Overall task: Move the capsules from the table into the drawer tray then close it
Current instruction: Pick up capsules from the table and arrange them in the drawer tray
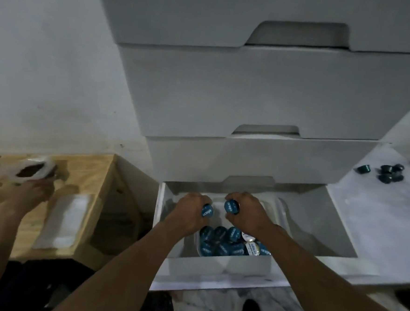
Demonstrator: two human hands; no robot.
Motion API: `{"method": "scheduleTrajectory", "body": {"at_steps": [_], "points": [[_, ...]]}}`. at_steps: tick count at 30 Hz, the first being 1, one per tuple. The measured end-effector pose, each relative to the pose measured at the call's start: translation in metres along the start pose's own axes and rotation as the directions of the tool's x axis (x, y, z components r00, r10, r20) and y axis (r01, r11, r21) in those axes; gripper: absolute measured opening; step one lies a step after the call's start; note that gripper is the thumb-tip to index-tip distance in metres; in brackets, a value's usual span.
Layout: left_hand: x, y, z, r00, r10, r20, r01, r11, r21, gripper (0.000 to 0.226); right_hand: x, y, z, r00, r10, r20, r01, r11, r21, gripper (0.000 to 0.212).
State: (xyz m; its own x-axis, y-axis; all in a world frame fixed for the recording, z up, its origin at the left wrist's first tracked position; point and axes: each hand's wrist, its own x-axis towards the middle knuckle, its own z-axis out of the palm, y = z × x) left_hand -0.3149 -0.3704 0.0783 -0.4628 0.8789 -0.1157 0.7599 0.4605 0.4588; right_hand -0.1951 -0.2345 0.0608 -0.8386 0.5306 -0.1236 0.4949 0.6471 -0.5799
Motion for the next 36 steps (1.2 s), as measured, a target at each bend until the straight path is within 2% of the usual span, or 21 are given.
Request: {"method": "scheduleTrajectory", "body": {"at_steps": [8, 13, 18, 21, 27, 30, 36], "points": [[0.003, -0.002, 0.014, 0.999, 0.048, 0.017, -0.048, 0.998, 0.042, 0.036, -0.008, 0.0, 0.001, 0.995, 0.1, 0.007, -0.099, 0.994, -0.053, 0.049], [0.015, -0.006, 0.02, 0.999, 0.029, 0.027, -0.03, 0.998, 0.058, 0.034, 0.002, 0.007, 0.002, 0.991, 0.101, 0.09, -0.088, 0.987, -0.138, 0.051], [0.03, -0.002, 0.028, 0.995, -0.005, 0.101, -0.004, 0.996, 0.085, 0.042, 0.014, 0.017, 0.004, 0.984, 0.091, 0.152, -0.068, 0.986, -0.153, 0.053], [0.039, 0.001, 0.033, 0.987, -0.039, 0.154, 0.02, 0.992, 0.127, 0.036, 0.021, 0.022, 0.002, 0.976, 0.099, 0.192, -0.067, 0.983, -0.169, 0.051], [0.048, 0.0, 0.04, 0.97, -0.105, 0.22, 0.067, 0.983, 0.172, 0.043, 0.027, 0.033, 0.001, 0.963, 0.076, 0.259, -0.042, 0.99, -0.134, 0.052], [0.052, 0.0, 0.037, 0.962, -0.125, 0.242, 0.088, 0.984, 0.155, 0.046, 0.028, 0.034, -0.001, 0.967, 0.067, 0.246, -0.044, 0.994, -0.099, 0.041], [0.053, 0.002, 0.033, 0.965, -0.082, 0.249, 0.029, 0.978, 0.209, 0.038, 0.028, 0.035, 0.001, 0.967, 0.084, 0.239, -0.061, 0.993, -0.103, 0.037]]}}
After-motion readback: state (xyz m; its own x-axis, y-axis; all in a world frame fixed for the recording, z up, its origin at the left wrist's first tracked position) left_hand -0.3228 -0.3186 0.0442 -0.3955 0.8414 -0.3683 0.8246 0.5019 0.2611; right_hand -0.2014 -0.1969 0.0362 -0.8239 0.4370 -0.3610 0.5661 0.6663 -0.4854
